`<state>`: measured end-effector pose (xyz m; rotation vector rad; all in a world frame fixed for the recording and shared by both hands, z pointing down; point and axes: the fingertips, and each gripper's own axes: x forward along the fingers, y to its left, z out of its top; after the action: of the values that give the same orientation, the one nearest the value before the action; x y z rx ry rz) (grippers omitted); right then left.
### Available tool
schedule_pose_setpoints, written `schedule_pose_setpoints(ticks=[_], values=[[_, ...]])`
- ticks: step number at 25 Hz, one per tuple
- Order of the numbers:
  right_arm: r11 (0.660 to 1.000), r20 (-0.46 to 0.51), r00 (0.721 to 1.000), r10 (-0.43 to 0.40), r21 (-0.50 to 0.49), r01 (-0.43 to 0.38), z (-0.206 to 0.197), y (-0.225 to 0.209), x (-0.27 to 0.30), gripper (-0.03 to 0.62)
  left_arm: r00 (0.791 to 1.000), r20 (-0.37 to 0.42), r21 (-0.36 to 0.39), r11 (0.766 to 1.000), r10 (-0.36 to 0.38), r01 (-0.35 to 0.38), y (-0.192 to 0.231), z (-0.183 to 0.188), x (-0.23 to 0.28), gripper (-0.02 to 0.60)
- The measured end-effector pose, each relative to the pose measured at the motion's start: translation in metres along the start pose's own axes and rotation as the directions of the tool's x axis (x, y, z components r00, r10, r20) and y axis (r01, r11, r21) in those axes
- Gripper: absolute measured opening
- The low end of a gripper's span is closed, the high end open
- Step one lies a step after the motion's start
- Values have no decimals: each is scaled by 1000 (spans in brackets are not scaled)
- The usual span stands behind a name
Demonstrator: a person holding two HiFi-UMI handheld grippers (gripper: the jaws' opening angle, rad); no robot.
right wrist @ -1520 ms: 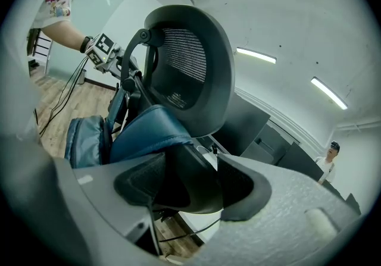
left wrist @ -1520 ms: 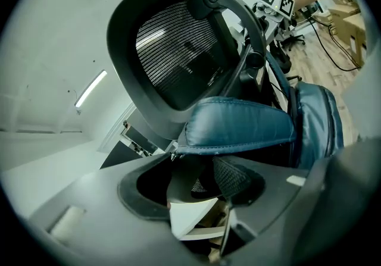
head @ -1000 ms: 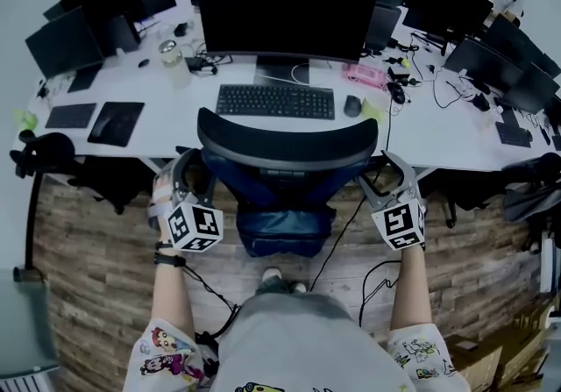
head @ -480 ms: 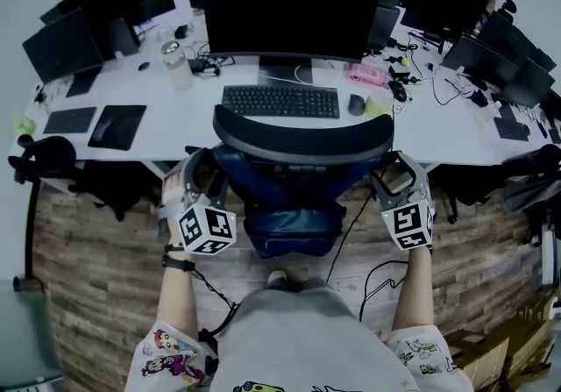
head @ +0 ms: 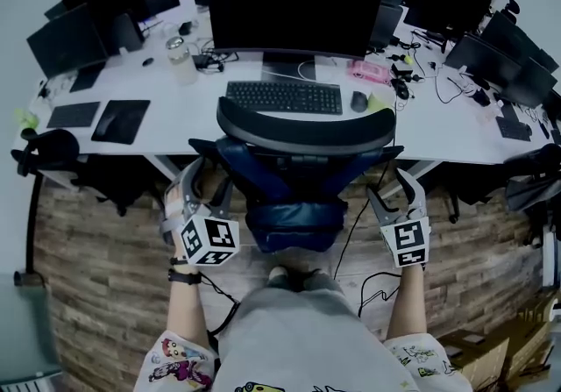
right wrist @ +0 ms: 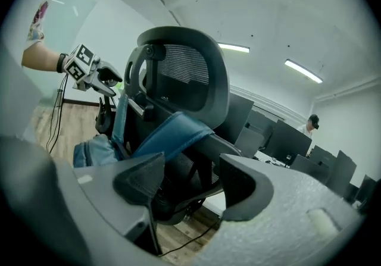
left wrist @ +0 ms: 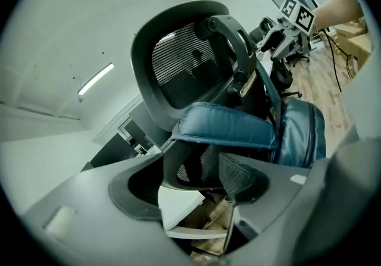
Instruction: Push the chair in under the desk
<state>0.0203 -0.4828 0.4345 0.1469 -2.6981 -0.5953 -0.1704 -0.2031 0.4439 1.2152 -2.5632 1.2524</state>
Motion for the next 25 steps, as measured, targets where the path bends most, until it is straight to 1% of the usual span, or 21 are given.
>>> schedule_pose_setpoints(ticks=[2, 4, 6, 9, 11, 13, 16, 19, 21, 23, 25], values=[[999, 23, 1000, 18, 28, -18, 5, 12, -3, 275, 1000, 0, -32, 999, -6, 6, -5, 1, -6, 288], [996, 48, 998, 42, 73, -45, 10, 26, -7, 252, 1000, 4, -70, 997, -15, 15, -12, 2, -14, 288], [990, 72, 995, 70, 118, -78, 13, 41, -11, 245, 999, 19, -106, 994, -28, 30, -19, 6, -22, 287], [980, 103, 989, 105, 159, -121, 20, 61, -16, 236, 997, 58, -145, 988, -45, 53, -30, 10, -33, 255], [973, 117, 986, 120, 181, -140, 24, 72, -18, 223, 995, 66, -164, 983, -69, 79, -41, 8, -39, 243], [964, 121, 984, 133, 215, -156, 23, 82, -21, 203, 992, 69, -181, 976, -109, 120, -55, 8, -43, 236], [946, 119, 982, 148, 274, -176, 17, 94, -26, 183, 985, 77, -221, 961, -154, 167, -74, 6, -51, 209], [939, 106, 981, 162, 290, -186, 11, 105, -32, 169, 979, 85, -285, 937, -185, 202, -87, 1, -56, 188], [930, 109, 979, 171, 309, -197, 10, 110, -36, 132, 974, 98, -322, 920, -204, 225, -94, -1, -60, 174], [920, 121, 978, 169, 336, -201, 11, 113, -40, 108, 965, 131, -344, 903, -225, 257, -100, 3, -61, 138], [913, 130, 979, 158, 358, -194, 10, 113, -42, 85, 960, 152, -362, 891, -236, 276, -103, 5, -62, 134]])
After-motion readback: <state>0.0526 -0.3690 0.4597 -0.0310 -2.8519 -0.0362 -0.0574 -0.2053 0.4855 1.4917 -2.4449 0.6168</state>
